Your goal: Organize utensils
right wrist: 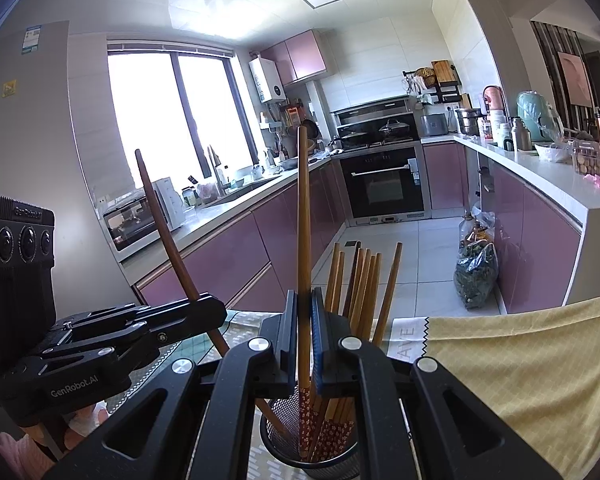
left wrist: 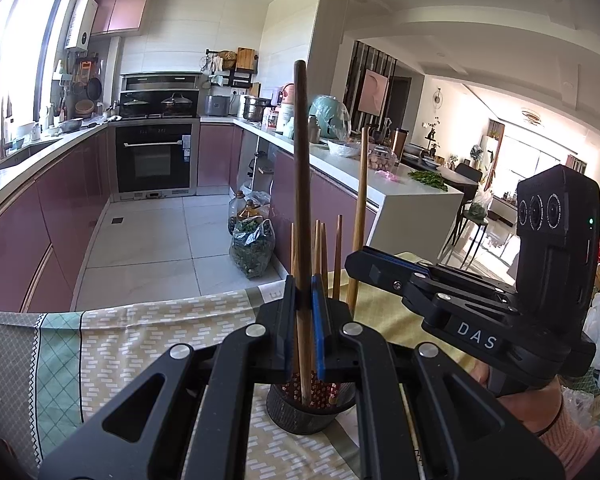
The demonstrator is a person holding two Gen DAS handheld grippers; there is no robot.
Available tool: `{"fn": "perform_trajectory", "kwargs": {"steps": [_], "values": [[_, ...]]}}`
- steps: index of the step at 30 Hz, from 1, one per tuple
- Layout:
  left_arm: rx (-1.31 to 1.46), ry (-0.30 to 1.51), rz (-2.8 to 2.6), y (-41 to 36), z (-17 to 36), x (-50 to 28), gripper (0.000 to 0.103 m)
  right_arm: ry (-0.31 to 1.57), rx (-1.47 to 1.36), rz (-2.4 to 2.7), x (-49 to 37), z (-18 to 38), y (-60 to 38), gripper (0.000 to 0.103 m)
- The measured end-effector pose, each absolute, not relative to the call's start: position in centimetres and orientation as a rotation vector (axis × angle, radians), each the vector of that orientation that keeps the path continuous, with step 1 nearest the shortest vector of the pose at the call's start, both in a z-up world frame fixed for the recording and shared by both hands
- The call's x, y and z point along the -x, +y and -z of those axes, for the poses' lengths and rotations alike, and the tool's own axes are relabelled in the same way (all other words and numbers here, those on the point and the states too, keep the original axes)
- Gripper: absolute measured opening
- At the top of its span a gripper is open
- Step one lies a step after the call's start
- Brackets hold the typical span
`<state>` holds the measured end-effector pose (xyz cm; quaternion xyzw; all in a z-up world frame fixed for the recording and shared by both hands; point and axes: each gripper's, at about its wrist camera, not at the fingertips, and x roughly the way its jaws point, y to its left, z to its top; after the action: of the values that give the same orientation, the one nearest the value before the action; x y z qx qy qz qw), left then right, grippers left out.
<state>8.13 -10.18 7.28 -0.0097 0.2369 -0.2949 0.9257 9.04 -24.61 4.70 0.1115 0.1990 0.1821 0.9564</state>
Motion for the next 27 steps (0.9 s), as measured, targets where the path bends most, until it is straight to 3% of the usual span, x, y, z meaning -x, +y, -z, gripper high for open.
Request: {"fn": "perform_trajectory", "kwargs": {"steps": [27], "values": [[0.009, 0.528, 0.596, -10.8, -6.6, -9.4, 0.008, 0.423, -0.236, -0.352, -9.2, -3.6, -24.5, 0.006]]}}
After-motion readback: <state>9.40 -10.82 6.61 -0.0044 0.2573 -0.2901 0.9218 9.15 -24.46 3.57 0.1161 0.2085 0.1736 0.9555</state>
